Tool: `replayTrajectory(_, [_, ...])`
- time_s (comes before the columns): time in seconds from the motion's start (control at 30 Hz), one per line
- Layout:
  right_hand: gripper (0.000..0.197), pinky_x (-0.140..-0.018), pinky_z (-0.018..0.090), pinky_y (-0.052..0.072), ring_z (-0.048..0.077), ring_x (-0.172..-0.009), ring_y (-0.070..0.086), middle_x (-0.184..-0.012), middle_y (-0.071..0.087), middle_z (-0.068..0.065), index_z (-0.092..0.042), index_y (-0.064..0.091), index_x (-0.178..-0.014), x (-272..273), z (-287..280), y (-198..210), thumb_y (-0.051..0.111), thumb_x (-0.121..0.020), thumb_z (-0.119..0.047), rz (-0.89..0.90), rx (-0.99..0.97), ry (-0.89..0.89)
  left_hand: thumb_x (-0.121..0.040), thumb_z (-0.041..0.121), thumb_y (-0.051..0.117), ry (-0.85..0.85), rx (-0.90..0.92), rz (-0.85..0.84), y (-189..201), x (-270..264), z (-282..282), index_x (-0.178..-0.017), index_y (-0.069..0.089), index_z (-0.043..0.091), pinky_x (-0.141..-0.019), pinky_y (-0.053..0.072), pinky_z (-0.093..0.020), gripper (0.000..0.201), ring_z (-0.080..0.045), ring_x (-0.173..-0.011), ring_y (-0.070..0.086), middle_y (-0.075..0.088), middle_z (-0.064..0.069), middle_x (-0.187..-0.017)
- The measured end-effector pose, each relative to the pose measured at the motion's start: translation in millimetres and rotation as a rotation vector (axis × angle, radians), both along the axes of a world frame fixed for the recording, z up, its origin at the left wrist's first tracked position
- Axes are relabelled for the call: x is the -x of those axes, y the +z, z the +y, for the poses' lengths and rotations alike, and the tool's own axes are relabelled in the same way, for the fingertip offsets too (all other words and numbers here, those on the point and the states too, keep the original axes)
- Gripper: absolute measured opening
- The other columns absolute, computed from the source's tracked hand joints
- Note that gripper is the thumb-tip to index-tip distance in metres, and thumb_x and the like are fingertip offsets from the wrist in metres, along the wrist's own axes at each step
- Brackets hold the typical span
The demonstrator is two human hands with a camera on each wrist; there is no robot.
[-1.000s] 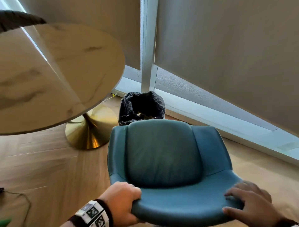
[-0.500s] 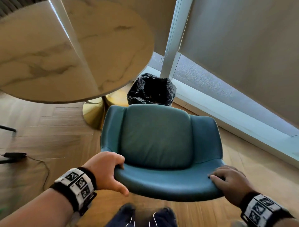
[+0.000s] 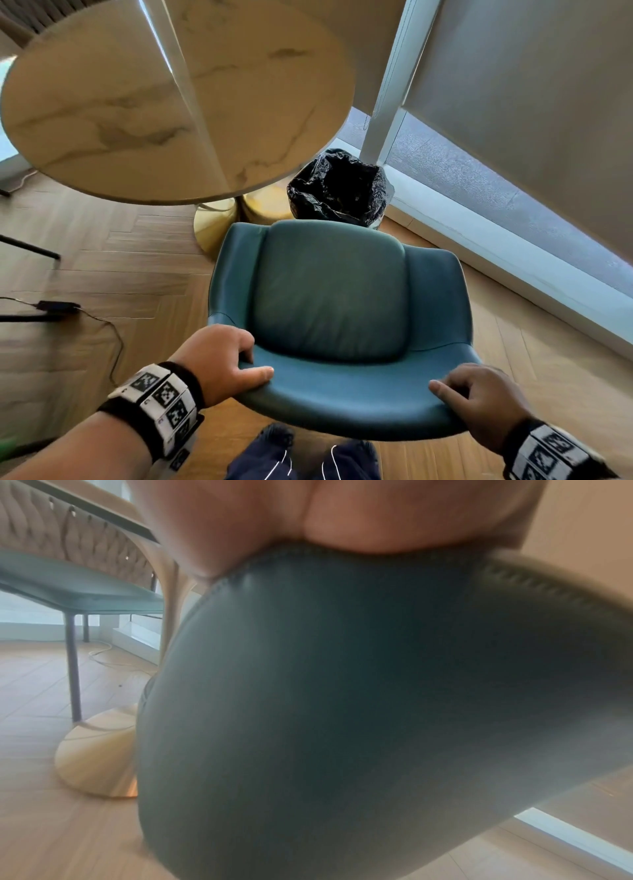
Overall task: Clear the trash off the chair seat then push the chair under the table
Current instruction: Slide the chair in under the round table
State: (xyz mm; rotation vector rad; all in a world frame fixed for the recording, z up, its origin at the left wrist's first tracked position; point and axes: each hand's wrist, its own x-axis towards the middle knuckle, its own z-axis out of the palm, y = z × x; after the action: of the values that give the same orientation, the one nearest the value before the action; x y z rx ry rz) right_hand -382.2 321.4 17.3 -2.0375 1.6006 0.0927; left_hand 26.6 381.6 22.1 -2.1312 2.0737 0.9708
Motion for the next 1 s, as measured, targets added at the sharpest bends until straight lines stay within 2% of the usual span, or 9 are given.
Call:
replayTrajectory(0.13, [0.031,-0.058,0.019,0.036,-0.003,-0.055,0.053,-0.050,0.056,-0.017,-0.041,0.059,-0.050,-14.8,8.9,-0.7,0.054,-0.066,-0.068,-0.018,-0.011,0.036,-0.066,0.071,0.054,0.049,-0.021,0.010,1.4,-12.1,29.0,-0.067,0.062,0.022,-0.065,0.049,-0.023,0.050,-0.006,-0.067,0.059,0.064,0.009,-0.067])
replayTrajectory(0.27, [0.028,-0.061,0.016,0.034,-0.009,-0.051,0.047,-0.048,0.053,-0.023,-0.043,0.056,-0.049,-42.7,17.6,-5.3,0.056,-0.065,-0.066,-0.012,0.018,0.087,-0.063,0.069,0.054,0.109,-0.026,0.005,1.1,-36.9,58.5,-0.065,0.062,0.021,-0.065,0.050,-0.027,0.048,-0.005,-0.065,0.059,0.064,0.009,-0.064])
replayTrajectory(0.33, [0.030,-0.063,0.016,0.033,-0.008,-0.054,0.049,-0.049,0.053,-0.022,-0.041,0.057,-0.049,-59.0,18.0,-8.3,0.054,-0.066,-0.066,0.006,0.019,0.121,-0.063,0.068,0.054,0.149,-0.029,0.019,0.1,-50.3,72.7,-0.062,0.061,0.023,-0.065,0.050,-0.027,0.045,-0.004,-0.064,0.059,0.064,0.010,-0.063])
replayTrajectory(0.43, [0.035,-0.065,0.023,0.035,-0.003,-0.054,0.050,-0.050,0.054,-0.017,-0.036,0.055,-0.047,-86.2,11.8,-9.6,0.052,-0.068,-0.064,0.009,0.012,0.182,-0.064,0.066,0.053,0.216,-0.023,0.016,0.2,-70.0,91.6,-0.059,0.058,0.025,-0.062,0.050,-0.025,0.042,-0.003,-0.063,0.059,0.064,0.011,-0.062])
replayTrajectory(0.57, [0.036,-0.059,0.018,0.030,0.000,-0.051,0.048,-0.046,0.050,-0.014,-0.034,0.054,-0.045,-123.1,-5.1,-8.1,0.052,-0.068,-0.061,-0.026,0.025,0.231,-0.066,0.063,0.053,0.294,0.009,0.012,-0.3,-92.4,106.1,-0.056,0.057,0.021,-0.057,0.048,-0.027,0.044,-0.006,-0.058,0.058,0.062,0.007,-0.058])
replayTrajectory(0.73, [0.047,-0.061,0.027,0.033,0.007,-0.052,0.050,-0.047,0.051,-0.007,-0.020,0.059,-0.054,-146.4,-16.5,-11.9,0.047,-0.067,-0.063,0.004,0.075,0.296,-0.066,0.060,0.055,0.388,0.012,0.026,0.4,-104.9,116.7,-0.059,0.061,0.020,-0.063,0.053,-0.034,0.041,-0.004,-0.060,0.059,0.064,0.008,-0.059])
replayTrajectory(0.87, [0.049,-0.059,0.023,0.034,0.001,-0.053,0.050,-0.050,0.053,-0.011,-0.028,0.059,-0.052,-147.2,-15.6,-6.9,0.050,-0.067,-0.074,-0.049,0.063,0.325,-0.063,0.069,0.053,0.356,0.005,-0.070,3.6,-89.8,118.0,-0.067,0.061,0.020,-0.071,0.051,-0.033,0.050,-0.007,-0.066,0.060,0.064,0.007,-0.063])
replayTrajectory(0.93, [0.059,-0.059,0.019,0.031,0.000,-0.053,0.049,-0.050,0.051,-0.012,-0.033,0.055,-0.051,-147.7,-17.2,-5.8,0.038,-0.067,-0.087,-0.072,0.050,0.342,-0.062,0.077,0.049,0.308,0.011,-0.168,6.5,-74.6,113.5,-0.071,0.060,0.020,-0.076,0.045,-0.033,0.058,-0.009,-0.068,0.061,0.064,0.006,-0.063])
replayTrajectory(1.0, [0.070,-0.059,0.016,0.029,-0.001,-0.053,0.048,-0.051,0.051,-0.011,-0.031,0.055,-0.053,-148.1,-19.8,-8.3,0.024,-0.064,-0.093,-0.051,0.057,0.346,-0.063,0.077,0.048,0.330,0.033,-0.174,7.9,-67.2,108.7,-0.066,0.059,0.019,-0.074,0.044,-0.033,0.059,-0.010,-0.064,0.061,0.064,0.006,-0.059])
